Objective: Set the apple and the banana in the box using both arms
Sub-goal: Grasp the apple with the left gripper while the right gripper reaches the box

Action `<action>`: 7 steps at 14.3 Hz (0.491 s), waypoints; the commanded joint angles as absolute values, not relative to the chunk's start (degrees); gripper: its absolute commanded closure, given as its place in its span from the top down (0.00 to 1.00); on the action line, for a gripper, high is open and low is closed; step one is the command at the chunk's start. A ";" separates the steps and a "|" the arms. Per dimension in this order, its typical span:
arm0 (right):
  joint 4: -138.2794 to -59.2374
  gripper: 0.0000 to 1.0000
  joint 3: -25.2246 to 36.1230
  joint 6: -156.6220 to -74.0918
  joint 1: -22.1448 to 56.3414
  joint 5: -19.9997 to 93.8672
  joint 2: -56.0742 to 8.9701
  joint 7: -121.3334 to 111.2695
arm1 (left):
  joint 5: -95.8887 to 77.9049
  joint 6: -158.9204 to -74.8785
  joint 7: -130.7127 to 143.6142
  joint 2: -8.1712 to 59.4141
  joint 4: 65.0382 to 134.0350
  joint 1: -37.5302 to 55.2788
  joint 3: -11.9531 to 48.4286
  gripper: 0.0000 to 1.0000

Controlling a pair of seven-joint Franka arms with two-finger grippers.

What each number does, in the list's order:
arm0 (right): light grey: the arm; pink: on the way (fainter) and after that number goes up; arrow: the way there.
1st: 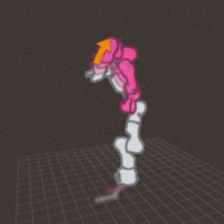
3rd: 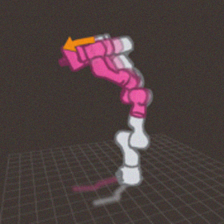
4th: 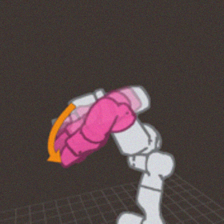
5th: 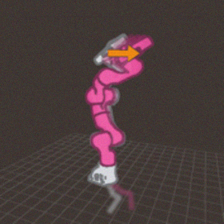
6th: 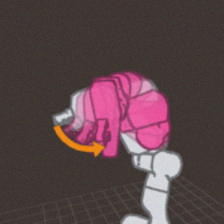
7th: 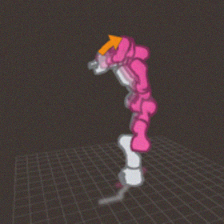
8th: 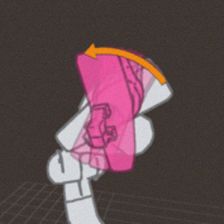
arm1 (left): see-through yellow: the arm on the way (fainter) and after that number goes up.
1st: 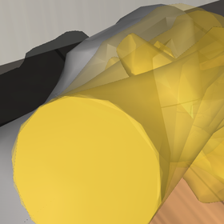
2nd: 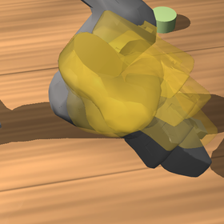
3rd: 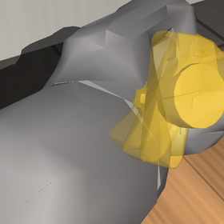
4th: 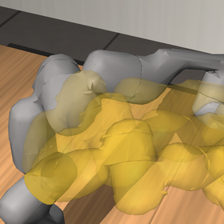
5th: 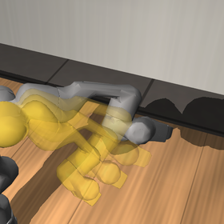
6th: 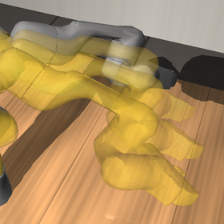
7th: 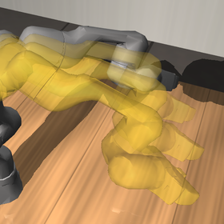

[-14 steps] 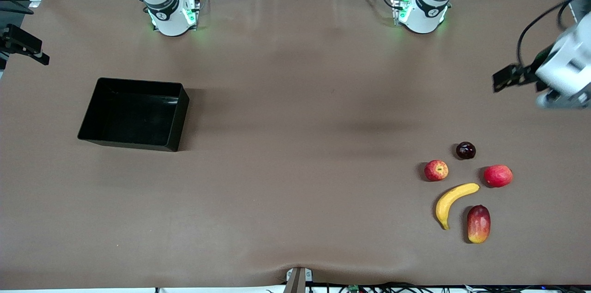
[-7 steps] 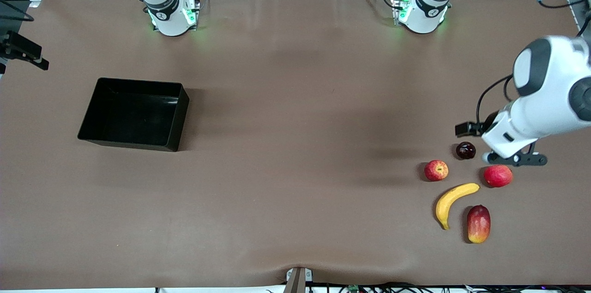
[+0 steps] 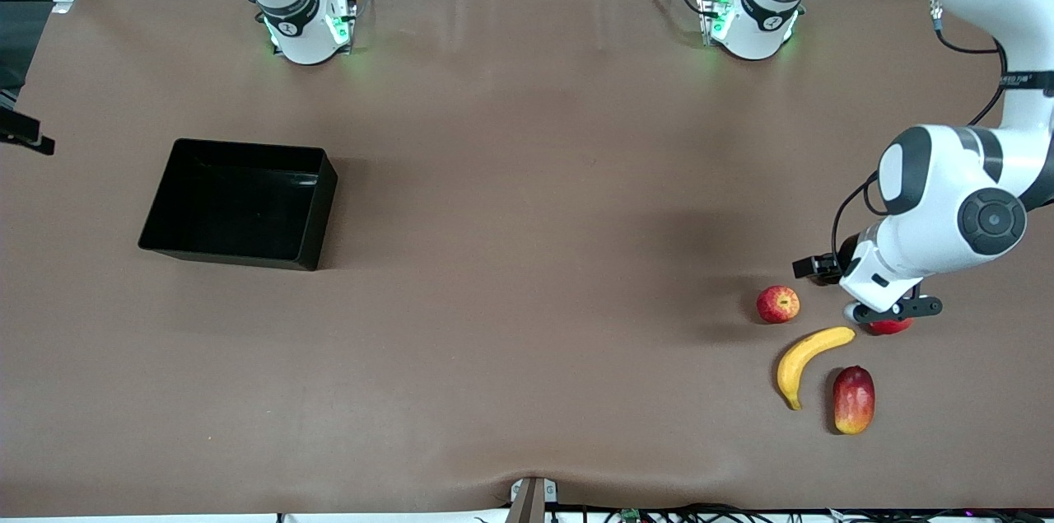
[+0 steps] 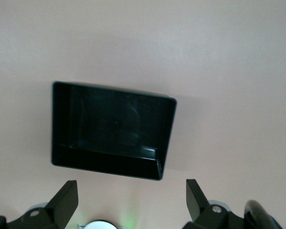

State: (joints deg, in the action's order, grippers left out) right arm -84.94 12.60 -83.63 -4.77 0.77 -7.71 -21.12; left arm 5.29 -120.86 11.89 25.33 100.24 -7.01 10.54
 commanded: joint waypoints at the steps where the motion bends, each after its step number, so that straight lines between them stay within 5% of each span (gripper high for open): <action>1: -83.50 1.00 11.87 -85.60 -8.42 0.79 -14.83 -23.99 | 6.33 -128.21 12.31 27.50 102.56 -7.29 10.81 1.00; 7: -95.24 1.00 11.69 -99.46 -11.60 3.78 -20.83 -27.33 | 6.94 -134.29 12.22 32.95 101.60 -6.42 11.25 1.00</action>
